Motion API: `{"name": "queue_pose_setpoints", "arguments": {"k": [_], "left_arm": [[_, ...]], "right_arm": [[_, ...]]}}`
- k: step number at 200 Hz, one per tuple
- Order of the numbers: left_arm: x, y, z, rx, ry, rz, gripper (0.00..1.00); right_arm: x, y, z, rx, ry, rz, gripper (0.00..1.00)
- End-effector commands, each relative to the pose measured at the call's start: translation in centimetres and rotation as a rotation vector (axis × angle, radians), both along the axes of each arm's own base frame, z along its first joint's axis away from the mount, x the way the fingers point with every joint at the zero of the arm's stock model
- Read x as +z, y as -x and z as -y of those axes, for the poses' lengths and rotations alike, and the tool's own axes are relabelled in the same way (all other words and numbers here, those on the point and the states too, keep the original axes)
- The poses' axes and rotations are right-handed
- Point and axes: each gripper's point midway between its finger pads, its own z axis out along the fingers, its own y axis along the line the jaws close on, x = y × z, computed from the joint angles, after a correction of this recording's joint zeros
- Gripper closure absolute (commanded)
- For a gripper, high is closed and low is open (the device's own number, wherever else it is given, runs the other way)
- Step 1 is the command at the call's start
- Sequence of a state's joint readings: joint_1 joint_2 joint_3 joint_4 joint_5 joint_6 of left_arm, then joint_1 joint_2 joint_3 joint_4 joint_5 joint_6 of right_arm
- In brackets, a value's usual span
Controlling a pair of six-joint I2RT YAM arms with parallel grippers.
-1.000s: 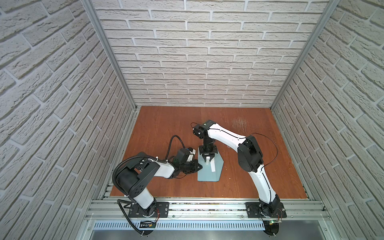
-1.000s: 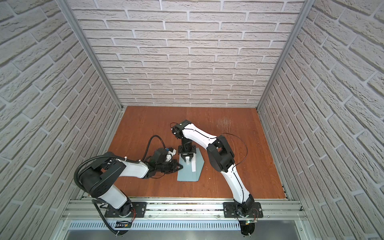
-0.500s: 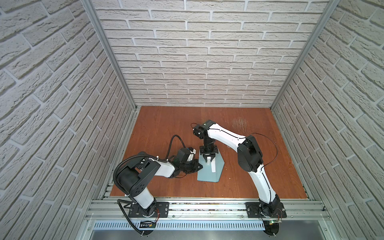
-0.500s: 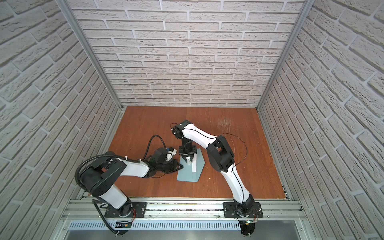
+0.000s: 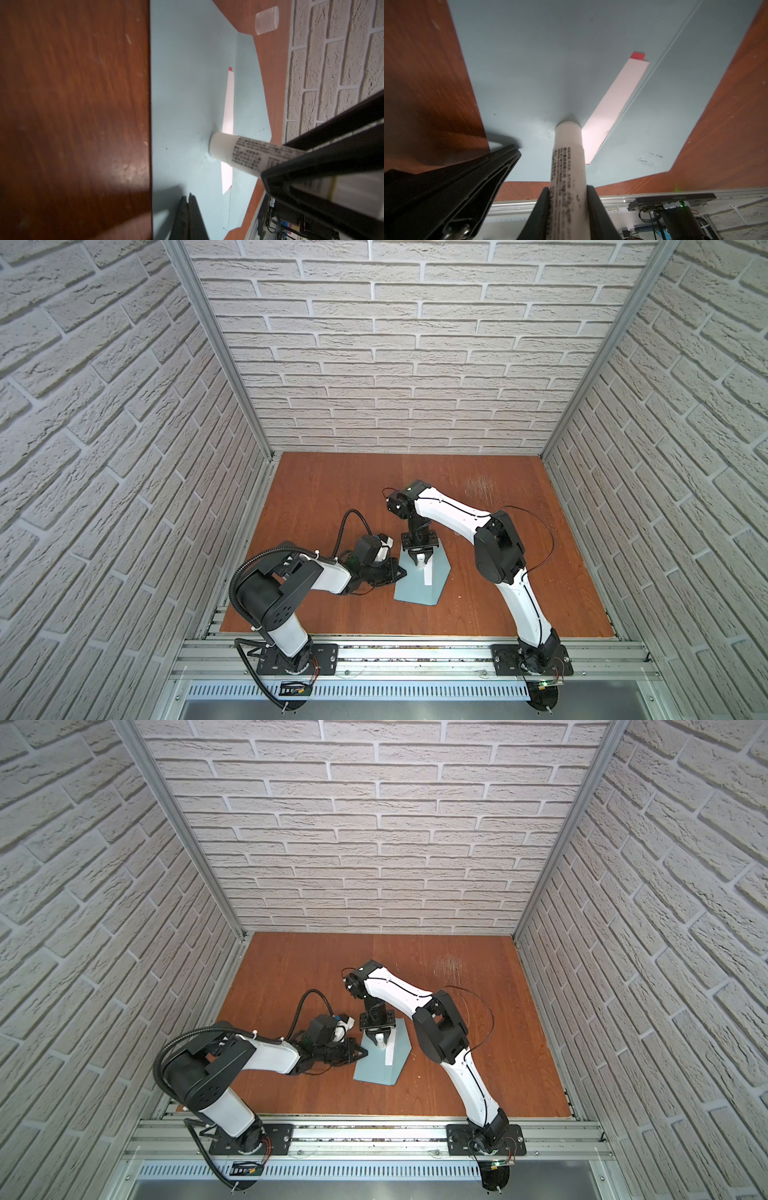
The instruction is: Place the letter into the envelope and seal it
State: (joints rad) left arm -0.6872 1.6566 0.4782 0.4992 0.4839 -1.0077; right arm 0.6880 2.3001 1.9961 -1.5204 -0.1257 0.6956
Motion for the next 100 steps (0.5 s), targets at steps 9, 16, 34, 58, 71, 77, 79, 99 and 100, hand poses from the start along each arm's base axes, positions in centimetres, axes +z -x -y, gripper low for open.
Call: {"name": "queue_pose_setpoints", "arguments": {"k": [9, 16, 34, 58, 71, 77, 79, 99, 100], "left_arm": [[-4.4, 1.9, -2.8, 0.033, -0.152, -0.125, 1.0], [-4.4, 1.9, -2.8, 0.034, -0.153, -0.126, 1.0], [-4.3, 1.8, -2.7, 0.034, -0.152, -0.127, 1.0], [-4.4, 1.8, -2.7, 0.031, -0.156, -0.128, 1.0], [-4.3, 1.8, -2.6, 0.029, -0.155, -0.126, 1.0], [-4.3, 1.8, -2.6, 0.029, -0.157, -0.127, 1.0], [-4.3, 1.8, -2.6, 0.029, -0.157, -0.126, 1.0], [-4.3, 1.8, -2.7, 0.03, -0.16, -0.128, 1.0], [-4.3, 1.8, -2.7, 0.029, -0.16, -0.128, 1.0]], "right_arm": [[-2.3, -0.8, 2.7, 0.02, 0.133, 0.003, 0.95], [-1.8, -0.9, 2.5, 0.02, 0.123, 0.012, 0.95], [-0.5, -1.1, 1.9, 0.023, 0.093, 0.033, 0.95], [1.2, -0.9, 1.8, 0.028, 0.071, 0.055, 0.95], [2.0, -0.7, 1.8, 0.029, 0.063, 0.063, 0.95], [2.3, -0.6, 1.8, 0.03, 0.06, 0.066, 0.95], [2.4, -0.6, 1.8, 0.03, 0.058, 0.066, 0.95], [3.3, -0.4, 1.8, 0.028, 0.044, 0.083, 0.95], [3.3, -0.4, 1.8, 0.027, 0.044, 0.084, 0.95]]}}
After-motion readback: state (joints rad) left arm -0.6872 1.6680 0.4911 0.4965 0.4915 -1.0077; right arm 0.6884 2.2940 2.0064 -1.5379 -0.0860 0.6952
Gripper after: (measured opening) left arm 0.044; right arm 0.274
